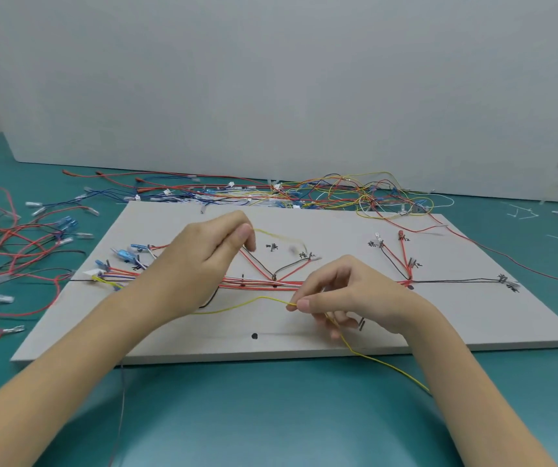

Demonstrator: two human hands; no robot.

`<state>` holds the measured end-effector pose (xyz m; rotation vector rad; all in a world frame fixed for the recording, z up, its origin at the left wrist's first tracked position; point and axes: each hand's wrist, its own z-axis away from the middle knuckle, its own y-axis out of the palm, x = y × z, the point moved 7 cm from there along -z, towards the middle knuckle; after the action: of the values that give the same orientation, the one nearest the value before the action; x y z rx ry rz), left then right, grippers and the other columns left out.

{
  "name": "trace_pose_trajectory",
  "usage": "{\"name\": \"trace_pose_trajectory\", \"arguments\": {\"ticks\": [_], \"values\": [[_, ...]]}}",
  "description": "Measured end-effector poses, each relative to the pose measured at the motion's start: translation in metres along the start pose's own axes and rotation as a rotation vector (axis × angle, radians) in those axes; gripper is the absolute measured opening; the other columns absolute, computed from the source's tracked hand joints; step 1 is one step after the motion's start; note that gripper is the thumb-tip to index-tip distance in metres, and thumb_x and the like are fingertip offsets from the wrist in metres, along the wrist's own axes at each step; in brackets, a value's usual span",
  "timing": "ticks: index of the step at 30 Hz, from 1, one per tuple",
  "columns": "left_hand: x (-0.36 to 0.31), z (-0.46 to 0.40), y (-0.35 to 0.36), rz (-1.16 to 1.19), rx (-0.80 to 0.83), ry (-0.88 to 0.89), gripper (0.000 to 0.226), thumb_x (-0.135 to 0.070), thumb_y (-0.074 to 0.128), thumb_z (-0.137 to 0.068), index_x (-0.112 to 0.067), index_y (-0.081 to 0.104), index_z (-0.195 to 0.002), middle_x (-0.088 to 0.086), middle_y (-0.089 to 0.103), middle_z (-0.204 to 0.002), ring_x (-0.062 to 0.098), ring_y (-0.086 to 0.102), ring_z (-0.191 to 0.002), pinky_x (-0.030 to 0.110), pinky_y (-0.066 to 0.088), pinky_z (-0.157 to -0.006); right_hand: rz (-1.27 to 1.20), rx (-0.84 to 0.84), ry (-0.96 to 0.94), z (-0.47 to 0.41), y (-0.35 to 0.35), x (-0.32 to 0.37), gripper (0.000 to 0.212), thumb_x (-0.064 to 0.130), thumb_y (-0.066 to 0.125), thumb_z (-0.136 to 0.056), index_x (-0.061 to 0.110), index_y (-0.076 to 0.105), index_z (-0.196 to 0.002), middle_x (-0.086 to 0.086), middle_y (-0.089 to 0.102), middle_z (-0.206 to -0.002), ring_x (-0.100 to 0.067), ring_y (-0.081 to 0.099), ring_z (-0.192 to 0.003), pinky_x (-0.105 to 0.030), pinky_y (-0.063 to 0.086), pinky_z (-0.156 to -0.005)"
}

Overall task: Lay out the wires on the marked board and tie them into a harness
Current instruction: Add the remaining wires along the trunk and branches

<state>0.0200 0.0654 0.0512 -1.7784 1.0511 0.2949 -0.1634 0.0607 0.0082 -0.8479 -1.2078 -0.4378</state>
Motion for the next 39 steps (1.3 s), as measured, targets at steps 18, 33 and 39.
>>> {"name": "trace_pose_trajectory", "arguments": {"ticks": [18, 33, 39], "values": [[0.002, 0.026, 0.036, 0.52, 0.844, -0.348, 0.028, -0.035, 0.048, -0.093, -0.021, 0.071, -0.087, 0.001, 0.044, -0.051, 0.015, 0.021, -0.046, 0.021, 0.015, -0.043, -0.11, -0.159, -0.168, 0.001, -0.015, 0.012, 0.004, 0.01, 0.078, -0.07, 0.011, 0.078, -0.073, 0.0, 0.067, -0.086, -0.016, 0.058, -0.071, -0.021, 0.044, -0.055], [-0.002, 0.005, 0.018, 0.411, 0.22, -0.194, 0.024, -0.017, 0.082, -0.071, -0.026, 0.061, -0.08, -0.003, 0.068, -0.083, 0.012, 0.052, -0.053, 0.019, 0.037, -0.041, -0.359, -0.034, 0.009, -0.003, 0.0, 0.003, 0.006, 0.017, 0.068, -0.085, 0.013, 0.072, -0.087, -0.01, 0.064, -0.064, -0.022, 0.067, -0.052, -0.02, 0.048, -0.042], [-0.013, 0.006, 0.02, 0.284, 0.112, -0.021, 0.017, -0.034, 0.086, -0.067, -0.026, 0.072, -0.071, -0.009, 0.067, -0.089, 0.007, 0.061, -0.069, 0.011, 0.039, -0.052, -0.415, -0.032, 0.055, -0.005, 0.002, -0.002, 0.007, 0.021, 0.065, -0.089, 0.017, 0.071, -0.088, -0.008, 0.063, -0.063, -0.02, 0.067, -0.05, -0.019, 0.046, -0.038]]}}
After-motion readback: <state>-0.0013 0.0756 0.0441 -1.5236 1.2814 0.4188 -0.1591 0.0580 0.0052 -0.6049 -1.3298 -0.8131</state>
